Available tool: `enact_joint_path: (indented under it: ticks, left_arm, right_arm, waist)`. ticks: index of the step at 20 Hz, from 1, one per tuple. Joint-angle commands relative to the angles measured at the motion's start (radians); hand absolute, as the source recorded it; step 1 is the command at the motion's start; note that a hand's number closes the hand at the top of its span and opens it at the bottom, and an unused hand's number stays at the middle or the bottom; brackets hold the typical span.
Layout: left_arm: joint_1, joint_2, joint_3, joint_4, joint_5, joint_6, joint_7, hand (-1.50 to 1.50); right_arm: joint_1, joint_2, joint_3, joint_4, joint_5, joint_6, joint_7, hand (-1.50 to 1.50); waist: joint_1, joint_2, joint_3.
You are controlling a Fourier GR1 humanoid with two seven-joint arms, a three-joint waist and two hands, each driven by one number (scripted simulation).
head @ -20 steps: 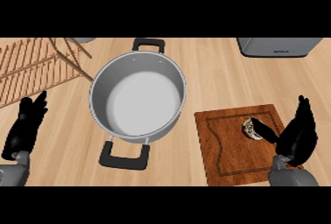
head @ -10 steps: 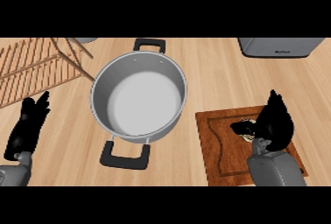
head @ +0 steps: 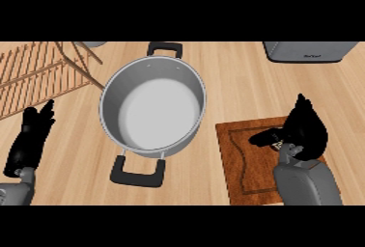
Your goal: Pick the cupcake from the cutting board and place it in the pot
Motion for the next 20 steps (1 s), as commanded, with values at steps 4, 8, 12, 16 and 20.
enact_joint_path:
  ticks: [4, 8, 12, 16, 20]
  left_arm:
    - [-0.008, -0.011, 0.012, 0.049, -0.022, 0.001, -0.029, 0.0]
    - [-0.039, 0.021, 0.023, -0.03, -0.002, -0.035, 0.051, 0.0]
    - [0.027, -0.034, 0.016, -0.015, -0.021, -0.01, 0.005, 0.0]
    - [0.04, -0.042, 0.01, -0.065, -0.054, -0.001, 0.018, 0.0]
    - [0.019, -0.05, 0.0, -0.091, -0.076, 0.008, 0.061, 0.0]
  right_arm:
    - [0.032, 0.006, -0.036, 0.019, -0.016, 0.065, 0.148, -1.5]
    - [0.003, 0.006, 0.0, 0.078, -0.014, 0.045, 0.201, -1.5]
    - [0.071, 0.006, -0.031, 0.049, -0.01, 0.027, 0.122, -1.5]
    - [0.022, 0.006, -0.04, 0.162, 0.013, -0.038, 0.087, -1.5]
    - [0.006, 0.004, -0.135, 0.181, 0.03, 0.033, 0.05, -1.5]
  waist:
    - [-0.002, 0.006, 0.001]
    - [0.009, 0.005, 0.002]
    - [0.002, 0.004, 0.002]
    - [0.008, 0.004, 0.002]
    - [0.003, 0.004, 0.002]
